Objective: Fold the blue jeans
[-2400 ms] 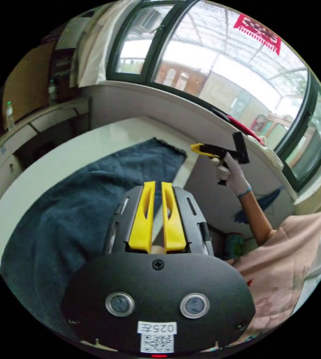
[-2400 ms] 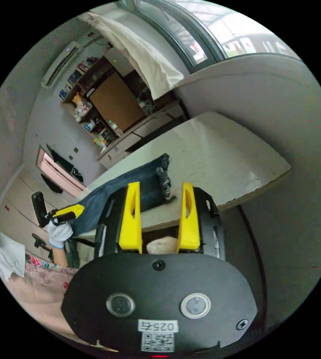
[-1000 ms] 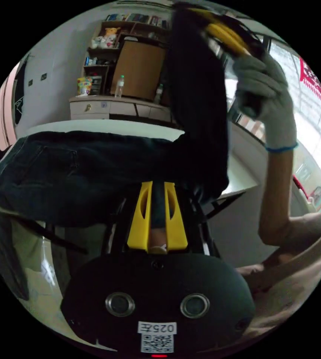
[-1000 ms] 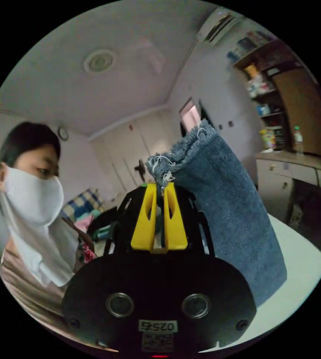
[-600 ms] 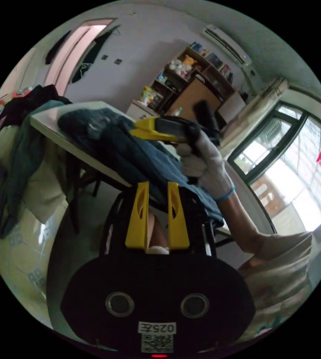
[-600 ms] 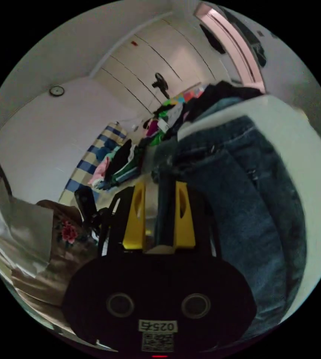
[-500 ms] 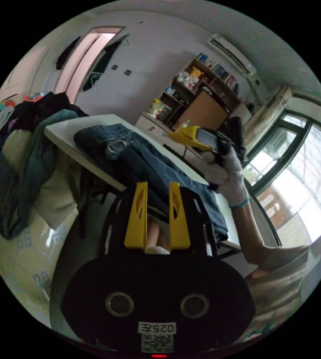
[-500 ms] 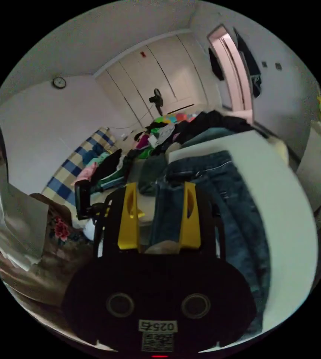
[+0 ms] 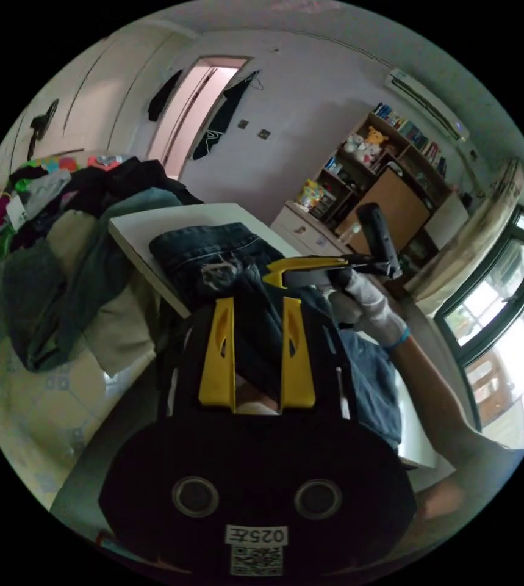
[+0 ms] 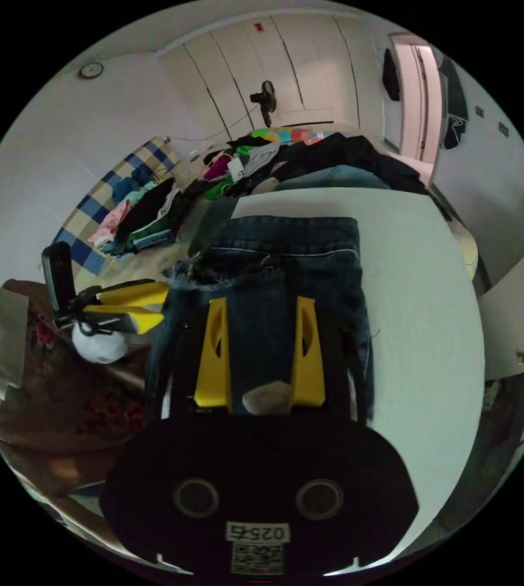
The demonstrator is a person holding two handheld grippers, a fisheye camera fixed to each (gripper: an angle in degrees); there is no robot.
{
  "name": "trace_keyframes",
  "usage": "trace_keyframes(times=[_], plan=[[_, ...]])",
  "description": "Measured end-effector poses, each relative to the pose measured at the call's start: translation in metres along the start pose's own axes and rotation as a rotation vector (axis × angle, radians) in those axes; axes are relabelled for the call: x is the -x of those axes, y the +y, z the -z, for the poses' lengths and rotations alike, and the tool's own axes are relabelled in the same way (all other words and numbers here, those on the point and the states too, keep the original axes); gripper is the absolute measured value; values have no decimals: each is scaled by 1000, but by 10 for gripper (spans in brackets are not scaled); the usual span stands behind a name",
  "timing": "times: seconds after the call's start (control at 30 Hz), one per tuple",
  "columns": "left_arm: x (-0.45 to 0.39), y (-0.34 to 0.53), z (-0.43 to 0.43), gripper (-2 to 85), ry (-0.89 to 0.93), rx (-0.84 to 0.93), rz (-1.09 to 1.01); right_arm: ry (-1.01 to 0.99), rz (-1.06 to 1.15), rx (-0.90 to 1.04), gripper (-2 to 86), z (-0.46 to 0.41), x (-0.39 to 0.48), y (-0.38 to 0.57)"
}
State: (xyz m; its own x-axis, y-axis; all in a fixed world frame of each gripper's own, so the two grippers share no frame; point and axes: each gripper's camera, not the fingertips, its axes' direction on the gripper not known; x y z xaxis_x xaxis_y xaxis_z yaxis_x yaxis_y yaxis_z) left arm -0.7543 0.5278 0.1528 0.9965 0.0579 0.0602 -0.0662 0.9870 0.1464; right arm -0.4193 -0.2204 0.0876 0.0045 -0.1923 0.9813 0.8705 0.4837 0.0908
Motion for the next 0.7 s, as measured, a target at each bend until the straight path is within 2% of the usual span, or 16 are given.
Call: trace_keyframes(times=[0.13, 0.23, 0.37, 0.43, 0.57, 0.7], plan=[[-4, 5, -7, 45, -38, -4, 20, 33, 63, 40, 130, -6, 13, -16], [12, 18, 1, -3, 23, -53, 120, 32, 139, 35, 86, -1, 28, -25], [16, 34, 12, -6, 19, -74, 141, 71, 130, 84, 155, -7, 25, -42], [19, 33, 12, 12, 38, -42, 140, 55, 119, 127, 164, -14, 16, -49], [27, 27, 4, 37, 100, 26, 147, 29, 103, 125, 160, -15, 3, -58], [23, 28, 6, 14, 119, 7, 125, -9, 75, 104, 143, -10, -12, -55]])
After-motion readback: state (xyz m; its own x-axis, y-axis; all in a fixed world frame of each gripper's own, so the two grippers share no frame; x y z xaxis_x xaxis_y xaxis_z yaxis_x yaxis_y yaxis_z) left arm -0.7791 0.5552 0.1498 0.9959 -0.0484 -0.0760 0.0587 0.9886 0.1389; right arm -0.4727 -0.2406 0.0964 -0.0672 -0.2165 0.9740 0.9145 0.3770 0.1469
